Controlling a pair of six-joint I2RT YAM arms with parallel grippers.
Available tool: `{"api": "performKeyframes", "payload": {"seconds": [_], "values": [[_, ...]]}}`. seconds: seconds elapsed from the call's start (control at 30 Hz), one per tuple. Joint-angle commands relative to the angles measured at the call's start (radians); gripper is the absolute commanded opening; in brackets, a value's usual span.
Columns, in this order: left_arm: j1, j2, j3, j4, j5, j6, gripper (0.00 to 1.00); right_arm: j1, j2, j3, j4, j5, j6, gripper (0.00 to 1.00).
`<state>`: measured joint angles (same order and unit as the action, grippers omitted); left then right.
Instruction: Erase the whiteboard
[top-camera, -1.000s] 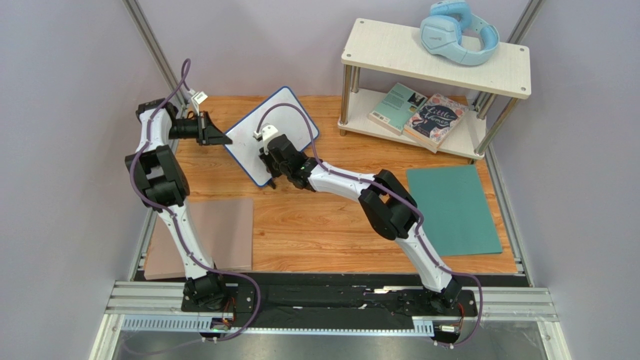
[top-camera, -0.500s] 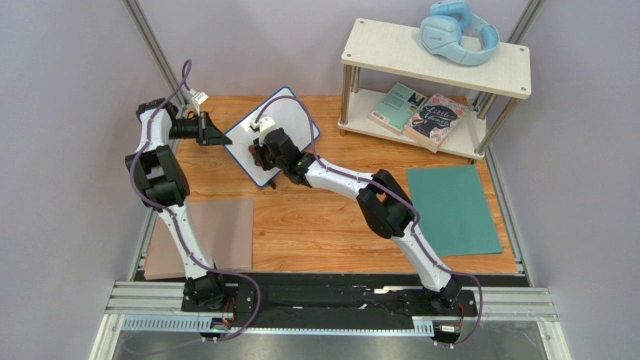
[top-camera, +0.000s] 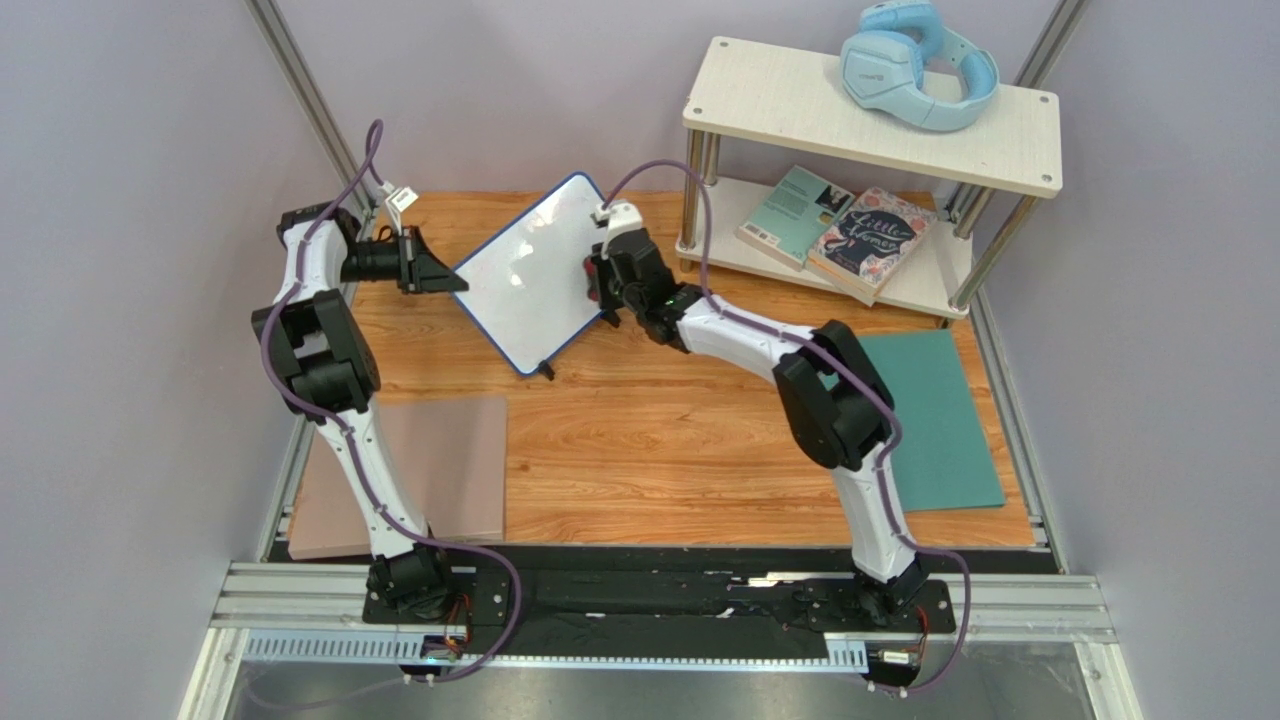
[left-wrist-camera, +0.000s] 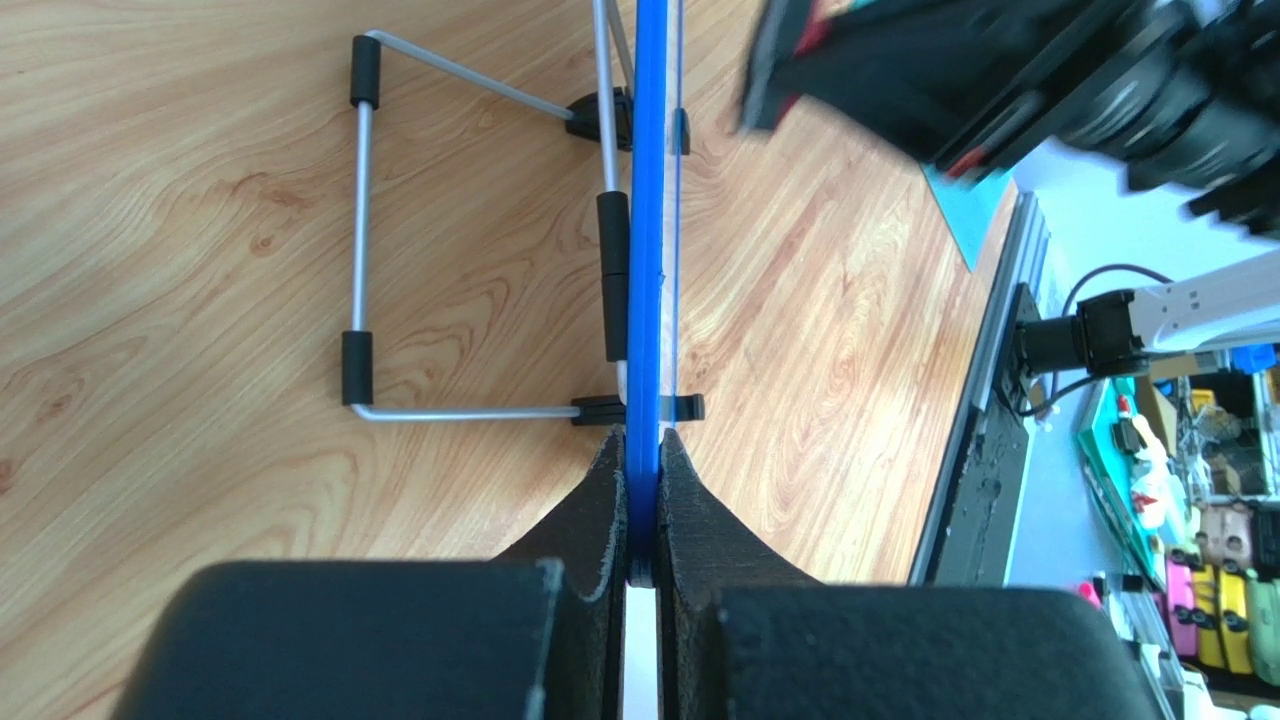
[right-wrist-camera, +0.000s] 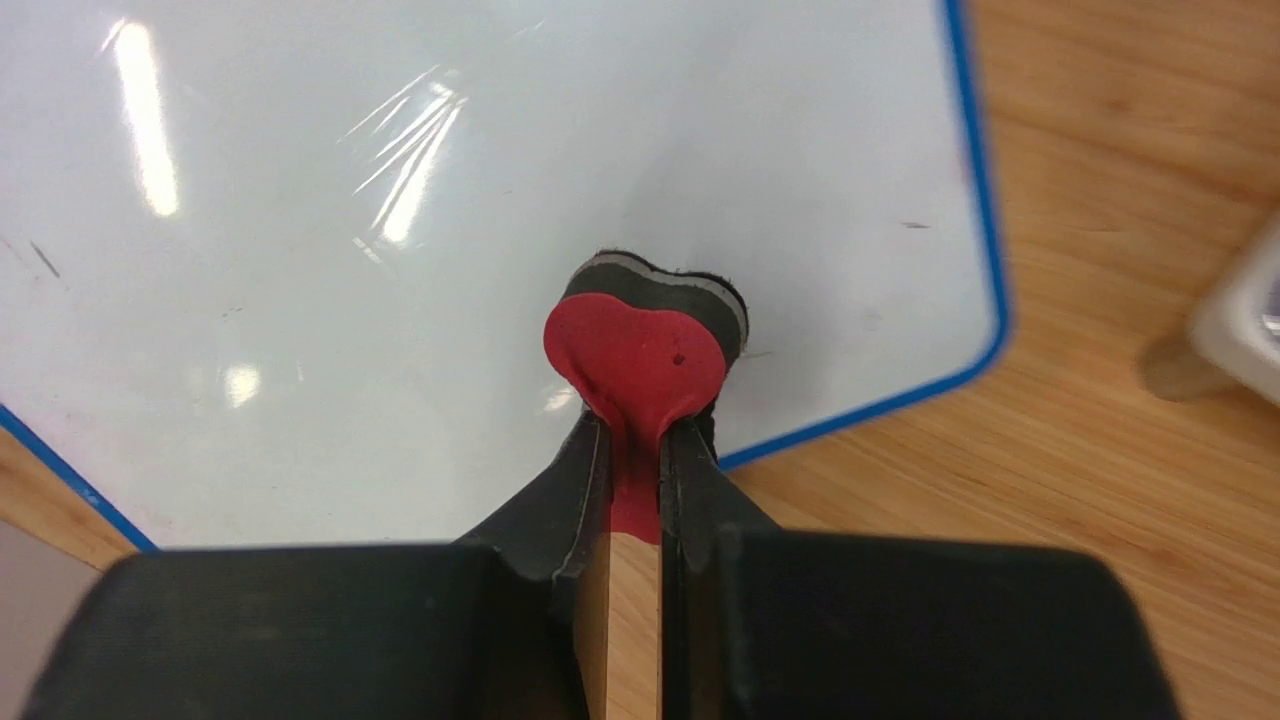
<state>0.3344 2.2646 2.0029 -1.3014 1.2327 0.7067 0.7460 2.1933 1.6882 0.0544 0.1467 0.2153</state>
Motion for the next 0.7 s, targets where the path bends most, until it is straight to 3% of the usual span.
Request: {"api": "performKeyframes", "payload": {"seconds": [0.0, 0.27, 0.67], "values": [[-0.038, -0.03, -0.035, -0.38, -0.065, 0.096, 0.0, -0.007, -0.216, -0.085, 0.015, 0.085, -0.017, 0.0], [0.0, -0.057, -0.053, -0.38, -0.059, 0.109, 0.0, -0.027, -0.365, -0.317, -0.142, 0.097, 0.01, 0.0], [0.017, -0.114, -0.144, -0.332, -0.078, 0.108, 0.0, -0.027, -0.382, -0.384, -0.429, 0.099, 0.061, 0.0]]}}
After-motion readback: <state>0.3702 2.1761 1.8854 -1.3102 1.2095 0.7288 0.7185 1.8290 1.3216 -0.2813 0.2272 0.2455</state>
